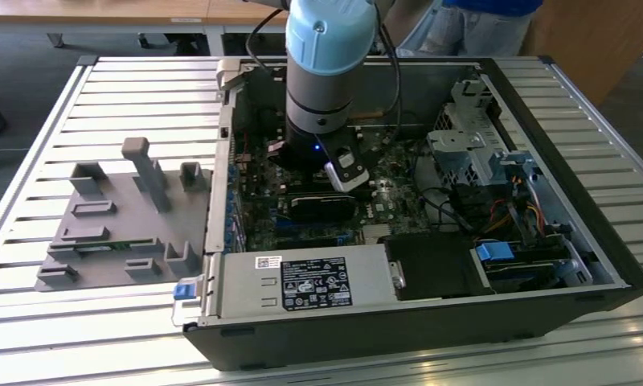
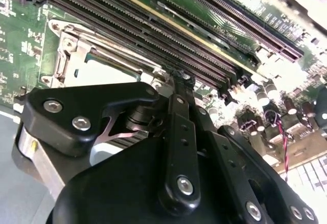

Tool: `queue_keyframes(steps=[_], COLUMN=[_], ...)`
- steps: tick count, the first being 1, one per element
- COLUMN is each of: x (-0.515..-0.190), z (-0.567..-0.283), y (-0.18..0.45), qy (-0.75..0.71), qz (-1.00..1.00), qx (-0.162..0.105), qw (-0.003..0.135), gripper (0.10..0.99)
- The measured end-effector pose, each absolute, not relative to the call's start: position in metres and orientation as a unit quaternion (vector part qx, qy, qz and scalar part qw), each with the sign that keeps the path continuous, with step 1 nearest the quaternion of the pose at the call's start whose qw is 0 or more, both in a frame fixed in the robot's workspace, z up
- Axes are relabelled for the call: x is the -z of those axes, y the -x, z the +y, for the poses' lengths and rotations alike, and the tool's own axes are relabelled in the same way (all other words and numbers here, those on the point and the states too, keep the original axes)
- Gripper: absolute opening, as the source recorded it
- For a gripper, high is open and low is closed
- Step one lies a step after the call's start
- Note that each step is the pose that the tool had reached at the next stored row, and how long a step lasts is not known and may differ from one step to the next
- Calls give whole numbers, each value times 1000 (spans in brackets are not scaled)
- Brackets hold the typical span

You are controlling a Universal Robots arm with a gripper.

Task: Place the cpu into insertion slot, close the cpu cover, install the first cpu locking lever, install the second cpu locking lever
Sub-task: 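Install the second cpu locking lever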

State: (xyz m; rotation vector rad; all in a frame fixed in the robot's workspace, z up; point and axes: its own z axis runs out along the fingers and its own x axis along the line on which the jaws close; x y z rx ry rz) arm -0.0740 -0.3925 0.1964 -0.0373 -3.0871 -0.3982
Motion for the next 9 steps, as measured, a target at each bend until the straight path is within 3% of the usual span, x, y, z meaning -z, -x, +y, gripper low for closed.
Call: queue_keyframes(steps=[9], x=[-208], z=[-392], y=[74], qy=[13], qz=[-992], qx=[128], qw=[14], gripper=[106])
